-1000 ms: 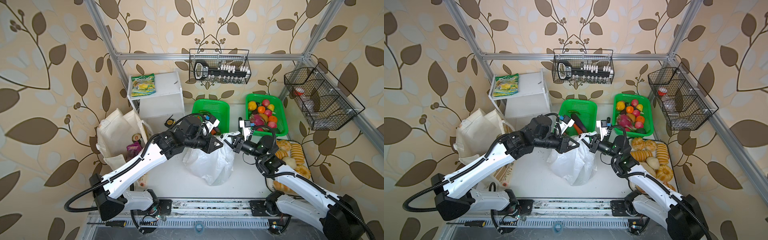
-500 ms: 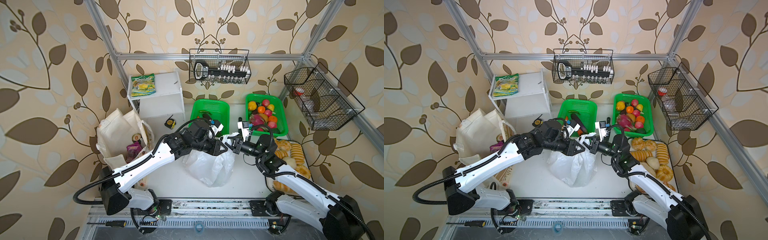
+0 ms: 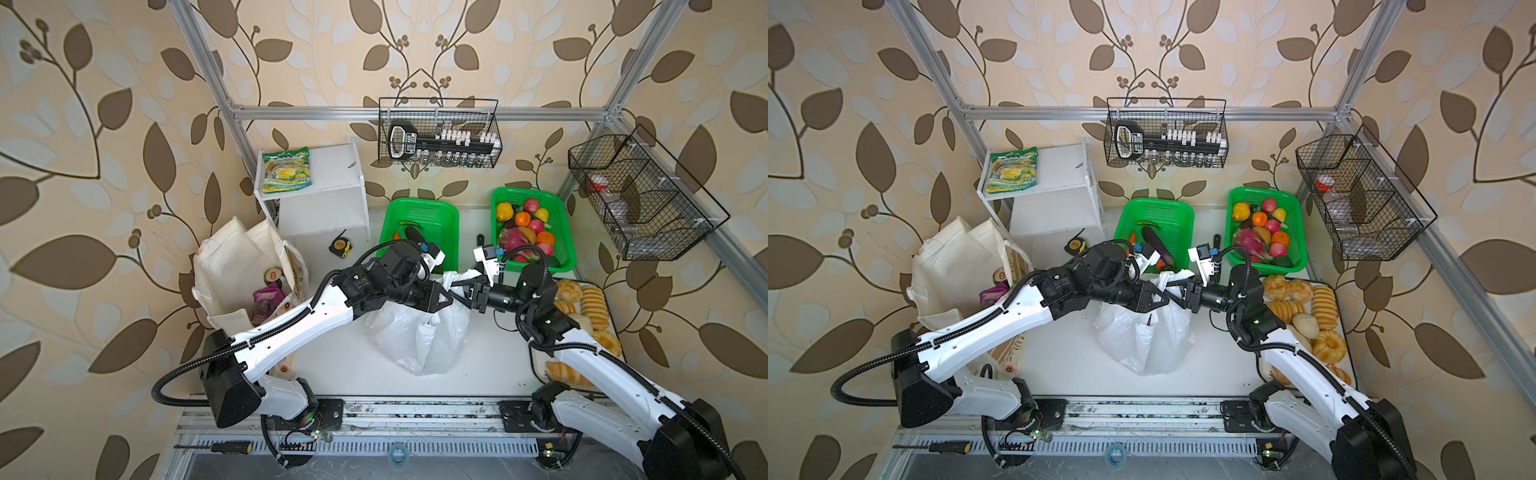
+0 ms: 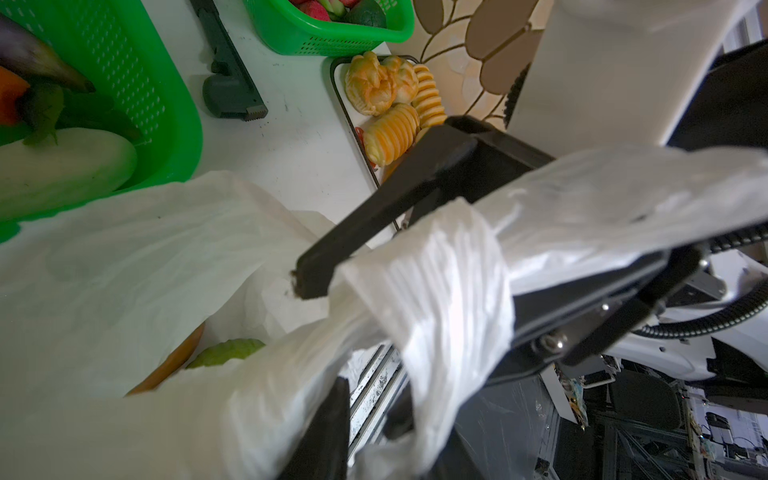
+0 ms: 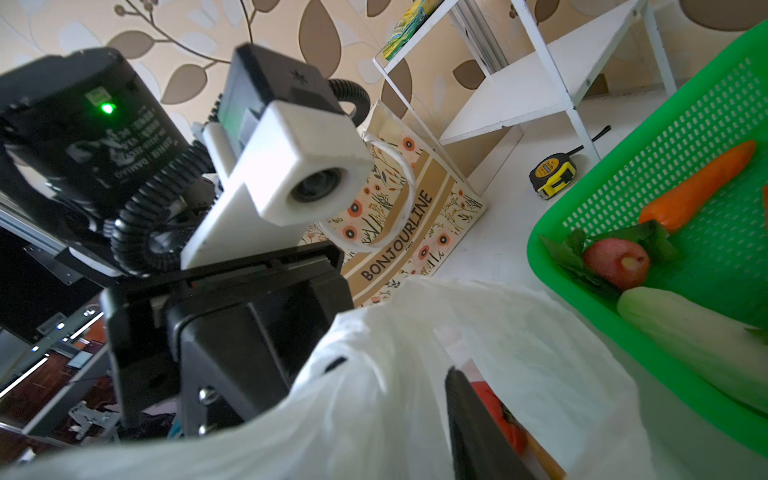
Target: Place the mixed food into the grocery bags and tie them
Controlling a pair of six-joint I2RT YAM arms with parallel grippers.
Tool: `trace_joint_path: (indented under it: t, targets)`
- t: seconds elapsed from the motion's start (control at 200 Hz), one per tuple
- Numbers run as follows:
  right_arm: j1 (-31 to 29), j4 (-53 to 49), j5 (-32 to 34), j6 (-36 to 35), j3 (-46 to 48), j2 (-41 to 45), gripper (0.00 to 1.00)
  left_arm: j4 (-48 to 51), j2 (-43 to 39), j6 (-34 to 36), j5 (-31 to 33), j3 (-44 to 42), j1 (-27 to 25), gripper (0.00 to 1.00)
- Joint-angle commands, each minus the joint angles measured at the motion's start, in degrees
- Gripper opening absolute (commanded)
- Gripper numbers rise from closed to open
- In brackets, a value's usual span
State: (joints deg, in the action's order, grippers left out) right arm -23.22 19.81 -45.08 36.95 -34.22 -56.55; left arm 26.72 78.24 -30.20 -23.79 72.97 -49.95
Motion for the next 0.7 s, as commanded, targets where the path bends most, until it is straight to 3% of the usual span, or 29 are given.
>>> trace_joint_path:
  t: [0.0, 0.205, 0.695]
  targets:
    - [1.0, -1.86, -4.23, -2.52, -1.73, 1.34, 0.5, -1.75, -1.02, -0.38, 0.74, -0.61, -0.41, 0.28]
    - [1.46, -2.22, -8.82, -4.38, -2.42, 0.35, 0.59, -1.61, -1.49, -0.48, 1.12, -0.99, -0.41, 0.28]
    - [5.81, -5.02, -13.46, -5.38, -3.09, 1.09, 0.68, -2.67, -3.68, -0.91, 3.84, -2.66, -0.4, 0.27]
